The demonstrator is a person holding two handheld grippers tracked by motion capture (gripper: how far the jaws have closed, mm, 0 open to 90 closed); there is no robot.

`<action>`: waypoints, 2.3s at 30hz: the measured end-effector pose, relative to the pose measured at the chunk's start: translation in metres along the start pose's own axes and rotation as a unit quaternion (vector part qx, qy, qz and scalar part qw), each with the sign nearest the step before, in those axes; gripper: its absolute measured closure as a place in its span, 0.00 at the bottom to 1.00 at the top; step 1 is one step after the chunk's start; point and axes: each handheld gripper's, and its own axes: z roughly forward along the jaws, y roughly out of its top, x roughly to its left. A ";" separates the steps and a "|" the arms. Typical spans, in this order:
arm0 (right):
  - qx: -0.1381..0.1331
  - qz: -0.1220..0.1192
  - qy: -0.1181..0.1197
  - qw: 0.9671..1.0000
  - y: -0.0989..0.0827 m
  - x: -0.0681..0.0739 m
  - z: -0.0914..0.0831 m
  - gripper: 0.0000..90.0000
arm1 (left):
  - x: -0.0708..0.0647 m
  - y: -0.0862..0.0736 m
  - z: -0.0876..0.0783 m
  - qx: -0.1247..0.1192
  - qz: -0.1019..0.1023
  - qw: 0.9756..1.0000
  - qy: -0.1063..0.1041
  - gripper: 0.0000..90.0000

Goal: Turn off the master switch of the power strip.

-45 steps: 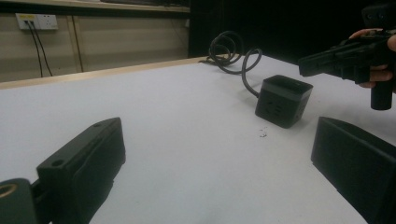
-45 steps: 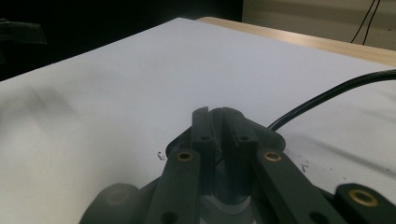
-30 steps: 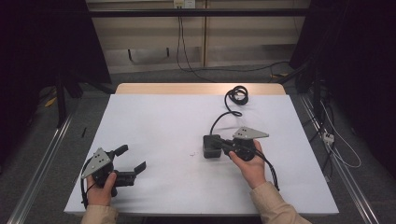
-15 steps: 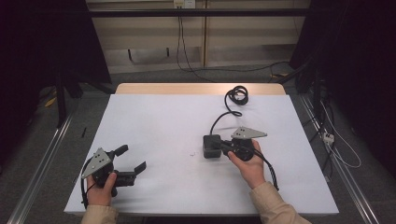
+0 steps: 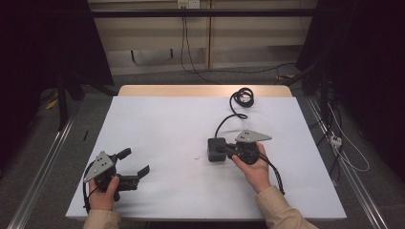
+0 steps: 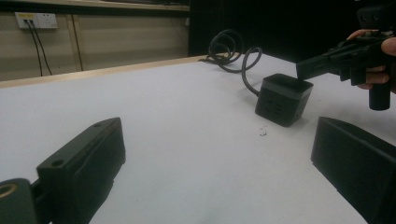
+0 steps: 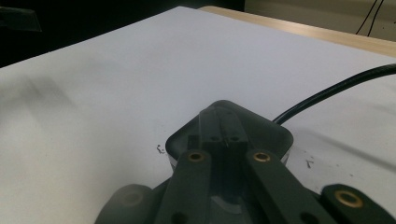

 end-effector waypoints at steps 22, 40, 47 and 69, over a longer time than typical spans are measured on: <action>0.006 -0.010 -0.005 1.000 -0.001 0.002 0.005 1.00 | 0.000 0.000 0.000 0.000 0.000 1.000 -0.001 0.03; 0.004 -0.015 -0.017 1.000 -0.003 0.005 0.005 1.00 | -0.001 0.000 0.000 0.000 0.001 1.000 -0.001 0.03; 0.004 -0.014 -0.017 1.000 -0.003 0.005 0.005 1.00 | -0.001 0.000 0.001 0.002 0.002 1.000 -0.001 0.03; 0.006 -0.016 -0.018 1.000 -0.003 0.005 0.005 1.00 | -0.002 -0.001 0.002 0.004 0.003 1.000 -0.002 0.03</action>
